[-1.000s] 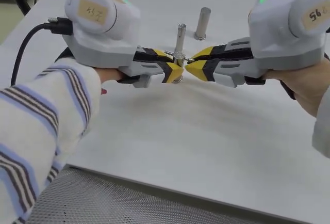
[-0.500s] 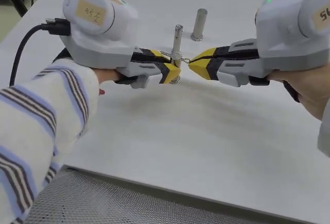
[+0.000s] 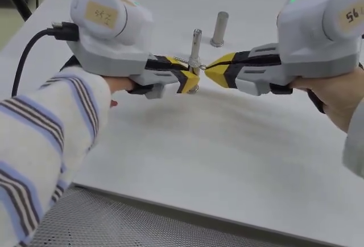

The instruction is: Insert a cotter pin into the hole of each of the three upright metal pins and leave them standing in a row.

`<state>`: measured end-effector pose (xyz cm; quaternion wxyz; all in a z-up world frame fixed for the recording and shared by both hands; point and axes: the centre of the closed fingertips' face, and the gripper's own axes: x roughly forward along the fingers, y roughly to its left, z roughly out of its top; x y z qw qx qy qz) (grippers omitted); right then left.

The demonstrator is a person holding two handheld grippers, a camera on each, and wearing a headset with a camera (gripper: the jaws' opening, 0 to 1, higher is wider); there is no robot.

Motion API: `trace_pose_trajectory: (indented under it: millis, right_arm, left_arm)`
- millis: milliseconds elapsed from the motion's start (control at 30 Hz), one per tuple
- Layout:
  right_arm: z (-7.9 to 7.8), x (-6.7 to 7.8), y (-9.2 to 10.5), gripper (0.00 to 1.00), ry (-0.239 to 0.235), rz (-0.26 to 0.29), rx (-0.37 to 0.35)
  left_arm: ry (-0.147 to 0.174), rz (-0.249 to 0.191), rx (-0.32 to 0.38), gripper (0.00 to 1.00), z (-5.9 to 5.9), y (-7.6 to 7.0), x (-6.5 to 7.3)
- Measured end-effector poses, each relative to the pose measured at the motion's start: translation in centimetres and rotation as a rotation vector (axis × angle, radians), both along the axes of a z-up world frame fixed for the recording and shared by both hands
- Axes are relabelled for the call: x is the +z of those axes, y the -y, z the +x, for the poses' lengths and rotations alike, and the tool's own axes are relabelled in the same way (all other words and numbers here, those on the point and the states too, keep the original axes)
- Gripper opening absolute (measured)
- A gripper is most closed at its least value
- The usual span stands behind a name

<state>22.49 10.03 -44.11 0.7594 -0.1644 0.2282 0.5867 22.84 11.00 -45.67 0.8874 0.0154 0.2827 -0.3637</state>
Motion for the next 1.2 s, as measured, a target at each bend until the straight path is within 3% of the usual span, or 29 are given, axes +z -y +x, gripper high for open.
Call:
trace_pose_trajectory:
  millis: [833, 1100, 1200]
  right_arm:
    - [0.29, -0.45, -0.4, 0.0, 0.001, -0.009, -0.008]
    - [-0.08, -0.28, -0.52, 0.0, -0.012, 0.015, -0.017]
    - [-0.01, -0.54, -0.74, 0.05, -0.024, 0.021, -0.025]
  left_arm:
    - [0.02, 0.029, -0.003, 0.09, 0.08, -0.33, -0.09]
    - [0.018, 0.031, -0.016, 0.15, -0.11, -0.22, -0.24]
    - [0.011, 0.039, -0.028, 0.18, -0.33, -0.22, -0.37]
